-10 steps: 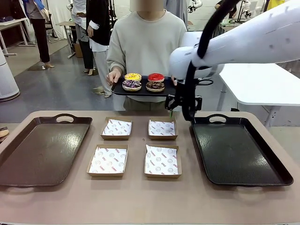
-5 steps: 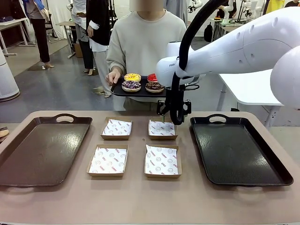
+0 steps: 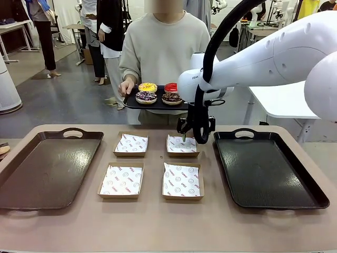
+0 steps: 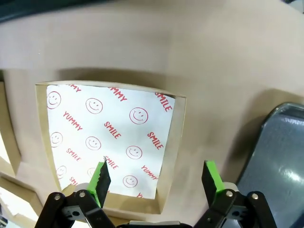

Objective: Individually package the donuts and arrange them on the tray.
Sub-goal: Pick up one Paper togo box.

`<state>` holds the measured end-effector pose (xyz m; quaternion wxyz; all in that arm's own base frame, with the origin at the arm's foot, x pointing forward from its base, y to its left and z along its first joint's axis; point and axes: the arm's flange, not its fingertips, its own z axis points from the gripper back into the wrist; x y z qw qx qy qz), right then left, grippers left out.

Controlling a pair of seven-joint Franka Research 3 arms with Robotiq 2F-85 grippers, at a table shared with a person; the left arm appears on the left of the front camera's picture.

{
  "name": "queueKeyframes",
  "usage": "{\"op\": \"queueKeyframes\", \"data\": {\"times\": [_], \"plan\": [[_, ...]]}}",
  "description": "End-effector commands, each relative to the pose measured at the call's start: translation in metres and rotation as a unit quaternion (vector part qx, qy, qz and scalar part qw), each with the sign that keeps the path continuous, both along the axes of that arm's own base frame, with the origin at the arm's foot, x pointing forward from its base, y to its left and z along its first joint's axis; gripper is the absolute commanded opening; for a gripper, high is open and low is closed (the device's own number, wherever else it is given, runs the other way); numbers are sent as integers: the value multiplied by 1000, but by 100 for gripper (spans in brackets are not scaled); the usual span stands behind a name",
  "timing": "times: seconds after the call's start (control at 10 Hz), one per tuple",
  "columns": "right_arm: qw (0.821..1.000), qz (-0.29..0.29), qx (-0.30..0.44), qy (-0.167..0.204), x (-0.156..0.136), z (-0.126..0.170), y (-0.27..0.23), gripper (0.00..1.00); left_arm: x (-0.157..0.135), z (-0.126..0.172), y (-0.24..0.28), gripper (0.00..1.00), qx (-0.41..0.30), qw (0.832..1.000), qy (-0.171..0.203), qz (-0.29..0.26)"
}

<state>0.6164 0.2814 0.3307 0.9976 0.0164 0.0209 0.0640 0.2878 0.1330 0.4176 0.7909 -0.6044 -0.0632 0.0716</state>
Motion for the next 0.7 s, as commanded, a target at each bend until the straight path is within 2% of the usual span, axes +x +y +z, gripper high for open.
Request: {"op": "queueKeyframes", "data": {"times": [0.0,0.1,0.2,0.3,0.4,0.6], "plan": [[1000,5,28,-1,-7,-8,-12,100,0,1,0,100,0,1000,0,0],[999,11,36,-9,-7,-6,-14,100,0,1,0,100,0,1000,0,0],[999,15,39,-13,-7,-5,-15,43,0,1,0,100,0,1000,0,0],[999,12,41,-14,-6,-4,-16,42,0,1,0,100,0,1000,0,0],[999,12,42,-15,-6,-3,-15,0,0,1,0,100,0,1000,0,0],[999,5,35,-22,-5,-3,-15,0,0,1,0,100,0,1000,0,0]]}}
